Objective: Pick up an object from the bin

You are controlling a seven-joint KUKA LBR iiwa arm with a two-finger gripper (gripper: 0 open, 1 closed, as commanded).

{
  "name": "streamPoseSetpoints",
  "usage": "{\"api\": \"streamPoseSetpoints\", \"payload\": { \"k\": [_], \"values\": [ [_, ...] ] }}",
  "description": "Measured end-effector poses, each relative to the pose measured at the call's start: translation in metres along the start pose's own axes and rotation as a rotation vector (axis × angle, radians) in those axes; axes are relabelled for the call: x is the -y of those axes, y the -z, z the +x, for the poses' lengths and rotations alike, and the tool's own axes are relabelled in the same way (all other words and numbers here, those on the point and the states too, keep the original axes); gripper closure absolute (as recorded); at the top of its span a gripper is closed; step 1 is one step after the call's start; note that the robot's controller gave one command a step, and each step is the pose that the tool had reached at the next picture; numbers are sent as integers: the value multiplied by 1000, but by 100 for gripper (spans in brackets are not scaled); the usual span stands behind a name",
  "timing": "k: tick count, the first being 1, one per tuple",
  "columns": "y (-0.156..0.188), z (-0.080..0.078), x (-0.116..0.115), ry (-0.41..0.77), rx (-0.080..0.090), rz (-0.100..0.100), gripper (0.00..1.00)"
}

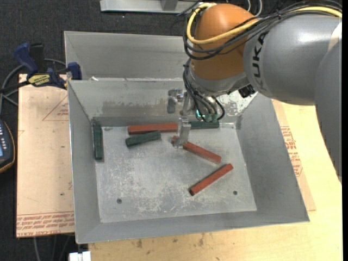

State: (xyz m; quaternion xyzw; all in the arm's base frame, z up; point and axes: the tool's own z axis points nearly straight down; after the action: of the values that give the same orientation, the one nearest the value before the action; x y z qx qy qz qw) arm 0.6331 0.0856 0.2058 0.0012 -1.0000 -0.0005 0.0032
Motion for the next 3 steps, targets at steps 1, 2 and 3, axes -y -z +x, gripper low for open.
{"api": "streamPoseSetpoints", "payload": {
  "k": [1, 2, 3],
  "values": [
    [-66, -23, -9, 88, 3, 1, 0],
    [-37, -26, 10, 87, 12, 1, 0],
    [-139, -3, 149, 200, 3, 3, 0]
  ]
}}
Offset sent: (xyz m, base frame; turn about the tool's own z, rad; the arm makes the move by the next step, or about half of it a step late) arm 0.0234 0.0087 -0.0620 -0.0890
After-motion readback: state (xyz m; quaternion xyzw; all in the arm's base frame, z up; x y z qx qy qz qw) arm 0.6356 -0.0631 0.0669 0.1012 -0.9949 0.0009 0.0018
